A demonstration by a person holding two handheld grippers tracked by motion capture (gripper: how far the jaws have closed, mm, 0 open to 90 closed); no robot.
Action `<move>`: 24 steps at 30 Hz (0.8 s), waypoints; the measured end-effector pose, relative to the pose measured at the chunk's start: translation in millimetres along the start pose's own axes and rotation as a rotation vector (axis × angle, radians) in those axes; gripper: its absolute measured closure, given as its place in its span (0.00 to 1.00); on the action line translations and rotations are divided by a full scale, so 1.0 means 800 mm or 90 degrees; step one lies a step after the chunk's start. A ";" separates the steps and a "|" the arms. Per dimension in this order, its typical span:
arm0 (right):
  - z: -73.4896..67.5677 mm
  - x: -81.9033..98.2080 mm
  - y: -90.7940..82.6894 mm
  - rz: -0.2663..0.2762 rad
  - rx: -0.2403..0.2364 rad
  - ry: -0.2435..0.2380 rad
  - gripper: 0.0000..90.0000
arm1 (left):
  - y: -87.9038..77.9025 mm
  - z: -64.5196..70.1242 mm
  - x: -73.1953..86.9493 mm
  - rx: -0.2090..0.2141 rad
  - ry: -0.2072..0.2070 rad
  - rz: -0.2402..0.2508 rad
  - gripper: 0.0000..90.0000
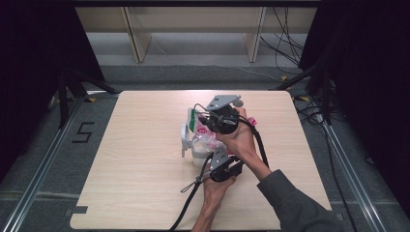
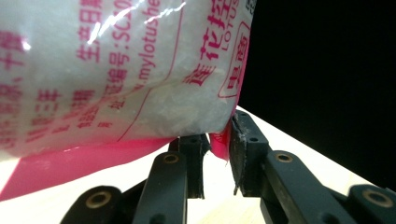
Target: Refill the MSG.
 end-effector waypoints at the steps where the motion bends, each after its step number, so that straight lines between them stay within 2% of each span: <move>1: -0.002 0.000 0.001 -0.002 0.005 0.009 1.00 | 0.000 0.000 0.001 0.001 -0.002 0.001 0.84; 2: -0.004 0.001 0.002 -0.009 0.002 0.004 1.00 | 0.001 0.000 0.001 0.000 -0.003 0.003 0.84; 3: -0.005 0.000 0.002 -0.012 0.005 0.012 1.00 | 0.000 0.000 0.000 0.001 -0.002 0.004 0.84; 6: -0.002 0.000 0.002 0.001 0.007 0.000 1.00 | 0.000 0.001 0.000 -0.001 -0.006 0.004 0.84; 8: -0.004 0.000 0.002 -0.005 0.008 0.001 1.00 | 0.001 0.001 0.000 0.001 -0.003 0.005 0.84; 9: -0.004 0.000 0.002 -0.005 0.013 -0.001 1.00 | 0.000 0.002 0.000 -0.003 -0.001 0.005 0.84; 10: -0.004 -0.001 0.000 -0.003 0.005 -0.002 1.00 | -0.001 0.002 0.000 -0.011 0.002 -0.001 0.84; 11: -0.003 0.000 -0.001 0.001 0.005 0.000 1.00 | 0.000 0.001 -0.001 0.003 0.001 0.006 0.84; 15: -0.005 0.000 0.002 -0.005 0.007 0.000 1.00 | 0.000 0.002 0.000 -0.006 -0.001 0.003 0.84; 16: -0.004 -0.001 0.002 -0.004 0.003 -0.004 1.00 | 0.001 0.001 -0.001 0.003 0.000 0.009 0.84; 18: -0.003 -0.001 0.000 0.000 0.006 0.003 1.00 | 0.001 0.001 -0.001 0.005 -0.002 0.011 0.84; 19: -0.004 0.000 0.001 -0.007 0.001 0.008 1.00 | 0.000 0.002 0.000 -0.003 -0.001 0.003 0.84; 20: -0.005 0.000 0.003 -0.007 0.009 0.001 1.00 | 0.001 0.002 0.000 0.002 -0.002 0.010 0.84; 21: -0.005 -0.001 0.003 -0.006 0.005 0.000 1.00 | -0.001 0.001 -0.001 -0.003 0.001 0.004 0.84; 24: -0.004 -0.001 0.001 0.001 0.007 0.007 1.00 | 0.001 0.001 -0.001 0.005 0.002 0.012 0.84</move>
Point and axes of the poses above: each handheld gripper's, and its own axes: y roughly forward along the jaws, x roughly out of its underside, z roughly to its right, the point moved 3 cm from there along y, roughly forward along the jaws, and after that the axes turned 4 degrees about -y, right-handed, at the moved point
